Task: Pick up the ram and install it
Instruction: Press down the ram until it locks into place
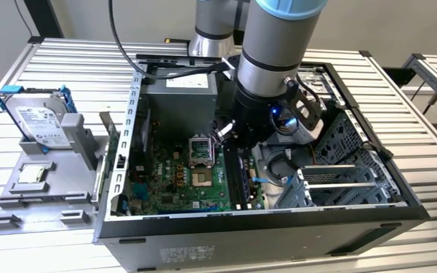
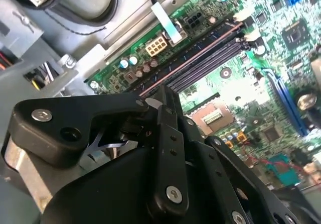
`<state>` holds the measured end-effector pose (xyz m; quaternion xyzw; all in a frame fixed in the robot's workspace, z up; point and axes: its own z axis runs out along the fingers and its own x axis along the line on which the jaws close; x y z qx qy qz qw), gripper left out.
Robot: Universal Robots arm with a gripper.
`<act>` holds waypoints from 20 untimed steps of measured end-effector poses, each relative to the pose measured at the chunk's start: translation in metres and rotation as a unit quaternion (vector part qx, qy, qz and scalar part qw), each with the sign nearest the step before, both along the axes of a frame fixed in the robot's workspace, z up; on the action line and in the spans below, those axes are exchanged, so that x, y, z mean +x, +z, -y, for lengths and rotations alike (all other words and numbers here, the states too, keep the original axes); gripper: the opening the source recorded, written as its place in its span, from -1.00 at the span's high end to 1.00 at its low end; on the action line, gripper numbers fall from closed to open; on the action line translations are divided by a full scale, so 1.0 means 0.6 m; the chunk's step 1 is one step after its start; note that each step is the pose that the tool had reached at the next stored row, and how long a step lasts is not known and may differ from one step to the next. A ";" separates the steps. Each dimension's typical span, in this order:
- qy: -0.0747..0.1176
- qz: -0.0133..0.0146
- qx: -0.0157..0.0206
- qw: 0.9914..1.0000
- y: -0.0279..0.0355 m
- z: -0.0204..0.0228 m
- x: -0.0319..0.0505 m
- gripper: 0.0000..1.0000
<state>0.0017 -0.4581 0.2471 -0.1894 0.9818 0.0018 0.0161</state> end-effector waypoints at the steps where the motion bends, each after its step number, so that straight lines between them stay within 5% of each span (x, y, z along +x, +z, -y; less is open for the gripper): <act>1: 0.009 0.000 0.000 1.000 0.000 0.0000 0.000 1.00; 5: 0.045 0.000 0.000 0.999 0.000 0.0000 0.000 1.00; 7: 0.072 0.000 0.000 0.997 0.000 0.0000 0.000 1.00; 15: 0.151 0.000 0.000 0.989 0.000 0.0000 0.000 1.00; 20: 0.192 0.000 0.000 0.981 0.000 0.0000 0.000 1.00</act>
